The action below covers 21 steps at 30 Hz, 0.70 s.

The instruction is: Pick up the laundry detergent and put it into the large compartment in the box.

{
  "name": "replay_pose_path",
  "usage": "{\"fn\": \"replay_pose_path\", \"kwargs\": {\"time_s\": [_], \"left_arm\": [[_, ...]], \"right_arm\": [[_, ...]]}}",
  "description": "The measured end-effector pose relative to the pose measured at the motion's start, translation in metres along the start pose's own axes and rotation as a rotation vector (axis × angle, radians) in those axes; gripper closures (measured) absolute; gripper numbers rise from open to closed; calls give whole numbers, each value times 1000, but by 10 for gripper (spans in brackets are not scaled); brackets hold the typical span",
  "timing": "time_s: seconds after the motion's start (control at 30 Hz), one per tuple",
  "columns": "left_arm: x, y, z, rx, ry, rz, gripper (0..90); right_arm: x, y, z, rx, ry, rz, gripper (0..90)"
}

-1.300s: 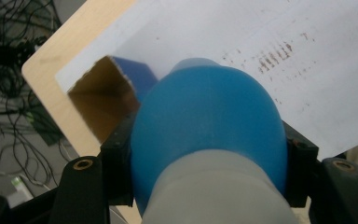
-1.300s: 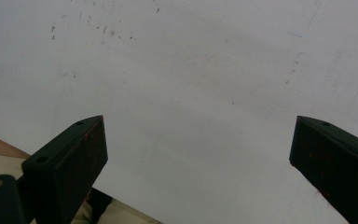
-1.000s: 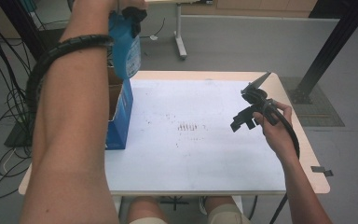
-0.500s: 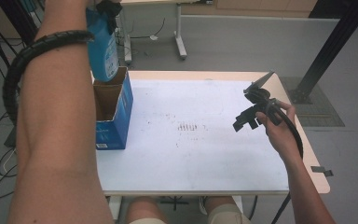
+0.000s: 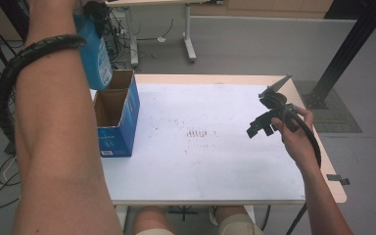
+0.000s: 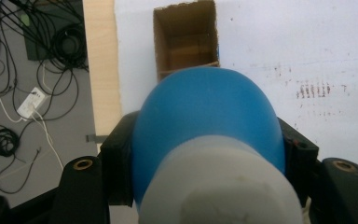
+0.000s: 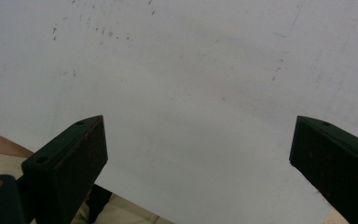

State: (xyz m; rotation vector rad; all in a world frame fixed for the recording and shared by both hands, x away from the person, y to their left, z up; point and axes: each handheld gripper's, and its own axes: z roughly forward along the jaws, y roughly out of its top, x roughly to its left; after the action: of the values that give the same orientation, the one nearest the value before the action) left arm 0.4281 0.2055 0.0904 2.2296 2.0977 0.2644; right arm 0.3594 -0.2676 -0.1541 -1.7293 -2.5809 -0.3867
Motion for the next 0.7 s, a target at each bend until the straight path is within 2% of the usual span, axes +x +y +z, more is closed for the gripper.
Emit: {"fn": "replay_pose_path", "kwargs": {"time_s": [0.27,0.43,0.7], "left_arm": [[15,-6,16,-1,-11,-38,378],[19,-6,28,8,1,-52,378],[29,-5,48,26,-35,-61,377]], "right_arm": [[0,0,3,7,6,5,42],[1,1,3,9,1,6,42],[2,2,6,12,4,8,42]]}}
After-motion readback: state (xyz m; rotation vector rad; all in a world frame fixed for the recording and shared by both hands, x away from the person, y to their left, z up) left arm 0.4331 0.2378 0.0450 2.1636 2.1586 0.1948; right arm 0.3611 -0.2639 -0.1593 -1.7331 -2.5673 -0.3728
